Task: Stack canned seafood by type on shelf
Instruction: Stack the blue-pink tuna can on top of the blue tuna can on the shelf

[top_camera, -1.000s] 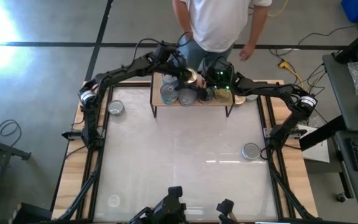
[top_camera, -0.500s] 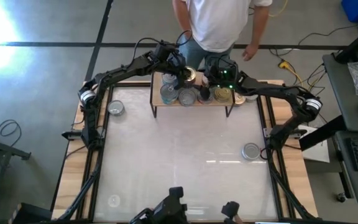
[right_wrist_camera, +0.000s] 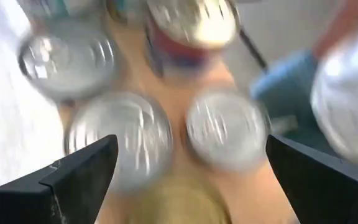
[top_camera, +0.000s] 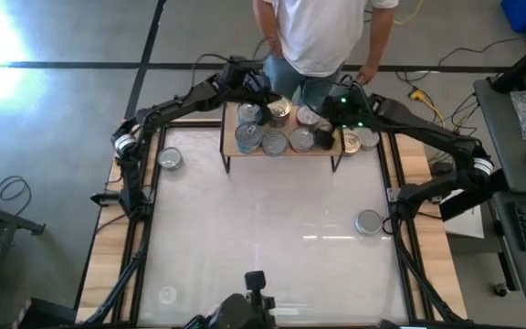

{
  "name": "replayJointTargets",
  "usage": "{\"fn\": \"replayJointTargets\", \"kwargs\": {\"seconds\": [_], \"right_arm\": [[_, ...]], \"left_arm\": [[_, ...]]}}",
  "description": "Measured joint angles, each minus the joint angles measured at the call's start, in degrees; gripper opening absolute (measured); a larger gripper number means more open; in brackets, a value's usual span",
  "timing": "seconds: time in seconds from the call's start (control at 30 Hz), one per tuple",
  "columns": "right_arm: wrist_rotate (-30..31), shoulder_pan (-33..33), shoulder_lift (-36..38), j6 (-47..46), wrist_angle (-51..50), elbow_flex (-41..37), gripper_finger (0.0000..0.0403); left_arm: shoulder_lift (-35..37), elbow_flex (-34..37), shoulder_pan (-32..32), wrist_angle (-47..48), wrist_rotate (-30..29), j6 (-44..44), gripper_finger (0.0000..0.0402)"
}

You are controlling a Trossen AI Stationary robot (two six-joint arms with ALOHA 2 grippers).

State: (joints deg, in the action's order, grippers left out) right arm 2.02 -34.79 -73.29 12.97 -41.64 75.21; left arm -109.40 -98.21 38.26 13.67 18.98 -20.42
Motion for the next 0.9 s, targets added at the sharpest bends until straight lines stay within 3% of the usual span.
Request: {"fn": "replayJointTargets", "kwargs": {"seconds": [0.23,0.37,0.7,0.9], "right_arm": [[11.0,-0.1,2.9,-7.2,-21.5,4.3,0.0397],[11.6,0.6,7.0,-9.6,-24.7,0.2,0.0367],[11.5,3.8,16.7,-7.2,-23.5,-16.8,0.0211],[12.4,3.8,16.5,4.7,-21.8,-24.3,0.0107]], "left_arm": [[5.4,0.0,-0.7,6.5,1.9,-1.5,0.0],[11.3,1.5,-2.1,9.0,8.1,-1.6,0.0],[30.1,23.0,-10.0,1.8,9.3,-1.6,0.0],[38.8,35.1,-15.9,-1.8,7.2,-0.9,0.0]]}}
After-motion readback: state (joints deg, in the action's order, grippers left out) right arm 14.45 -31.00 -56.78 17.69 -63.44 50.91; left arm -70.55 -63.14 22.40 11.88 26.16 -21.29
